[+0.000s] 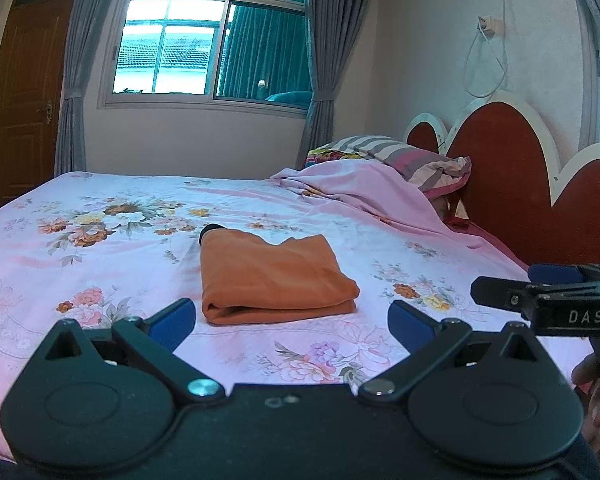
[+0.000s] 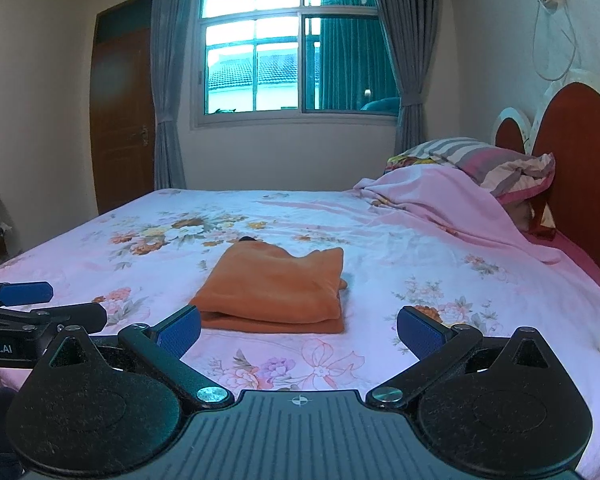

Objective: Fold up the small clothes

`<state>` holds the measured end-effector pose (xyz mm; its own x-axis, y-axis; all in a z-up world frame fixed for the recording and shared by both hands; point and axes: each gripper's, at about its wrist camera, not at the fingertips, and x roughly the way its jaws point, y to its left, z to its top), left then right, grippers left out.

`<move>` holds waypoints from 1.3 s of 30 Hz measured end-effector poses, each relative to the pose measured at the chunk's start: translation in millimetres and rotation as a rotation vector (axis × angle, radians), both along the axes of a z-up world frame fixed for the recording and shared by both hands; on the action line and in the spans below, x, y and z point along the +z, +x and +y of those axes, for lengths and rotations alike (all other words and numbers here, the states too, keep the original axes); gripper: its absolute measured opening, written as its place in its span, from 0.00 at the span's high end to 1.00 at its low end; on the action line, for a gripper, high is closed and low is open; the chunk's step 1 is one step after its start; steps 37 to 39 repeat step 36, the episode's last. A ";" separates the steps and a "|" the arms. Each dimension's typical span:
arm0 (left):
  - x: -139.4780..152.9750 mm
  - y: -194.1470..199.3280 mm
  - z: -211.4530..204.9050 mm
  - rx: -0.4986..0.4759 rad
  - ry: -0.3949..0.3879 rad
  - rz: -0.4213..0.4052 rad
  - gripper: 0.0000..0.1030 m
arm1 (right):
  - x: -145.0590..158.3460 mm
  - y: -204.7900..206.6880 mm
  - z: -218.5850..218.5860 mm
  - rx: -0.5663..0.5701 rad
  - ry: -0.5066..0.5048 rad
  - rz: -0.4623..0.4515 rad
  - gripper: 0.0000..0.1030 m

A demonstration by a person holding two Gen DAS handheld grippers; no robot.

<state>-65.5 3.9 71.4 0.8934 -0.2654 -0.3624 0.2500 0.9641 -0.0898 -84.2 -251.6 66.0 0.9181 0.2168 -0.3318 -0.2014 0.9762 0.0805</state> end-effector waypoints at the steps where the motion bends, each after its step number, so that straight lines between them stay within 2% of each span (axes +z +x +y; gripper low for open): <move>1: 0.0 -0.1 0.0 0.000 0.001 0.000 0.01 | 0.1 0.1 0.2 -0.001 -0.001 -0.001 0.00; 22: -0.7 1.0 1.6 0.000 0.000 0.007 0.01 | -1.5 4.1 -5.3 0.016 0.000 0.009 0.00; 28: -2.9 0.6 0.0 -0.019 -0.001 -0.011 0.01 | -2.5 4.2 -5.2 0.015 0.003 0.013 0.00; 32: -4.9 0.8 -1.0 -0.032 0.007 -0.012 0.05 | -3.7 4.2 -5.1 0.012 0.004 0.015 0.00; 39: -4.5 -1.0 -0.1 -0.023 0.000 -0.025 0.03 | -5.0 4.9 -4.3 0.009 0.005 0.014 0.00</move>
